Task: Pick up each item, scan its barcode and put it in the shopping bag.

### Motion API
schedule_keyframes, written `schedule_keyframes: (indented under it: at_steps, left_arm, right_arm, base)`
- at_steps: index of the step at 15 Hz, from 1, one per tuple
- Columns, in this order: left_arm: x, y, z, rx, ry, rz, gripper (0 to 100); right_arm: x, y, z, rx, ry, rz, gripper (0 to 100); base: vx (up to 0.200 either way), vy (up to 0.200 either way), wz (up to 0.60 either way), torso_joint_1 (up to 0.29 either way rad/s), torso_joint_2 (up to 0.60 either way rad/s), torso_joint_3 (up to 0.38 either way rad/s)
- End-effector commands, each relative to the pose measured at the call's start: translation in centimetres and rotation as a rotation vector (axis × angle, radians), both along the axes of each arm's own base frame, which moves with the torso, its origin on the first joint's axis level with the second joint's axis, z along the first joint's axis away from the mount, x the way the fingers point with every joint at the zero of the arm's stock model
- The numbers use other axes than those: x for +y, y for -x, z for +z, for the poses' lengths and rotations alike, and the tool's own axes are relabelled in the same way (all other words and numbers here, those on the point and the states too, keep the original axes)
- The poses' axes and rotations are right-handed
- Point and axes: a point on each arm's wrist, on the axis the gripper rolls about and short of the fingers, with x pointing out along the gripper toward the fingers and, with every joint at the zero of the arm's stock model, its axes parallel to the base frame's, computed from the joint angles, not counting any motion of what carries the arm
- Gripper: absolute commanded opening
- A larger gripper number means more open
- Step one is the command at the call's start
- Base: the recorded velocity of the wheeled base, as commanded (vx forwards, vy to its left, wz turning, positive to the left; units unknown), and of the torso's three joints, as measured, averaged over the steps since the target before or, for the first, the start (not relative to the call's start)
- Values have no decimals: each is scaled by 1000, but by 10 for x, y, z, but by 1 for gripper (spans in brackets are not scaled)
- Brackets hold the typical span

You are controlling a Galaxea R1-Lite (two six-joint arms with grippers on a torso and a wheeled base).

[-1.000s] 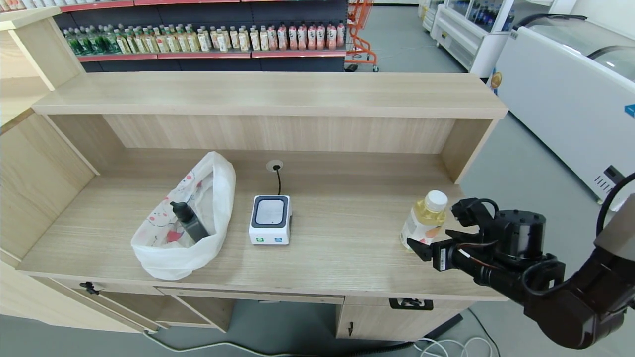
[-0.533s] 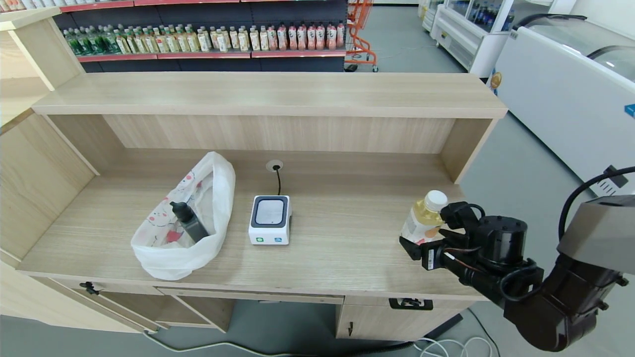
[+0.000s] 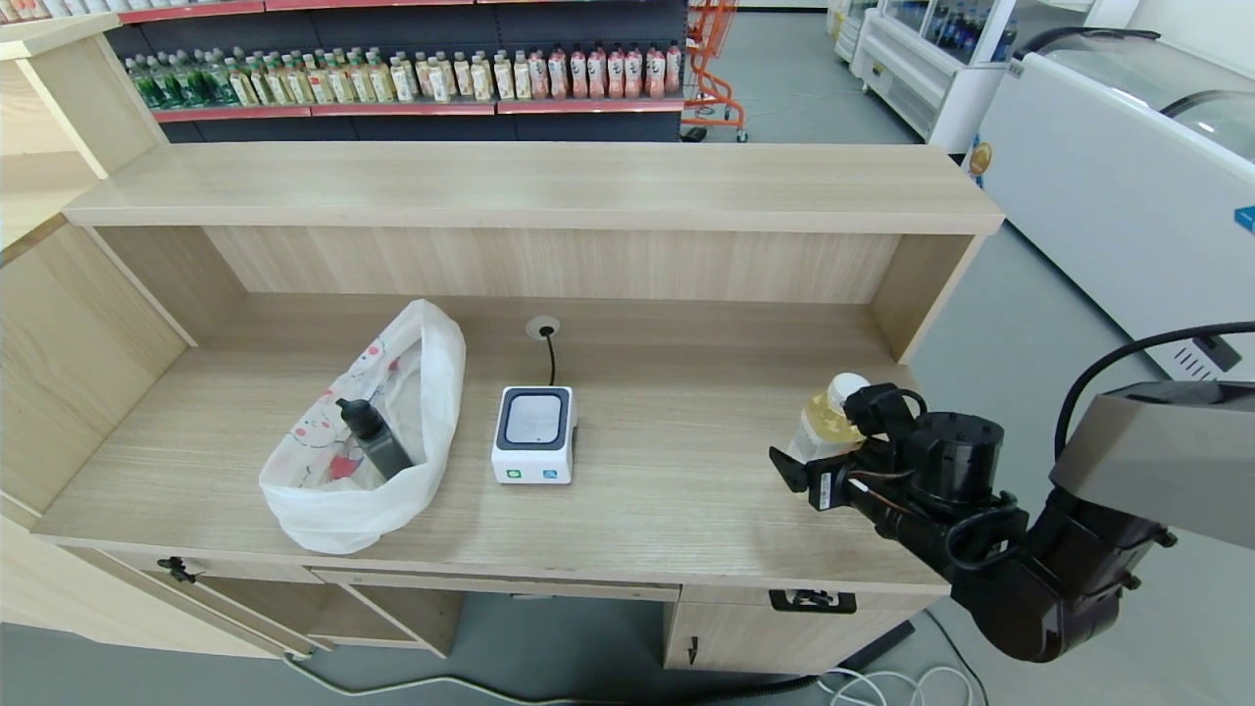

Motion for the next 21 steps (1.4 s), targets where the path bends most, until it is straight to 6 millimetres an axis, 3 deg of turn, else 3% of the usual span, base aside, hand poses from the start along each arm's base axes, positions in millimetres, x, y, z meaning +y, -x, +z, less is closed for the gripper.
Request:
schedule_keyframes:
  at_steps: [1,8,9,18,20,21]
  left_arm:
    - [0,0,0,0,1,0,100]
    - [0,0,0,0,1,0,100]
    - [0,0,0,0,1,0,100]
    - [0,0,0,0,1,0,100]
    - [0,0,0,0,1,0,100]
    - [0,0,0,0,1,0,100]
  right_arm:
    - [2,-5,-6,-2,19,6,100]
    - [10,-24,-10,-79,49,85,100]
    - [12,-28,-9,-93,52,88,0]
    - [7,-40,-16,-130,171,172,0]
    - [4,-41,-1,-168,141,194,0]
    - [4,-38,16,-182,89,202,0]
  base:
    - [0,0,0,0,0,0]
    - [0,0,0,0,0,0]
    - [0,0,0,0,0,0]
    - [0,0,0,0,0,0]
    - [0,0,0,0,0,0]
    - [0,0,0,0,0,0]
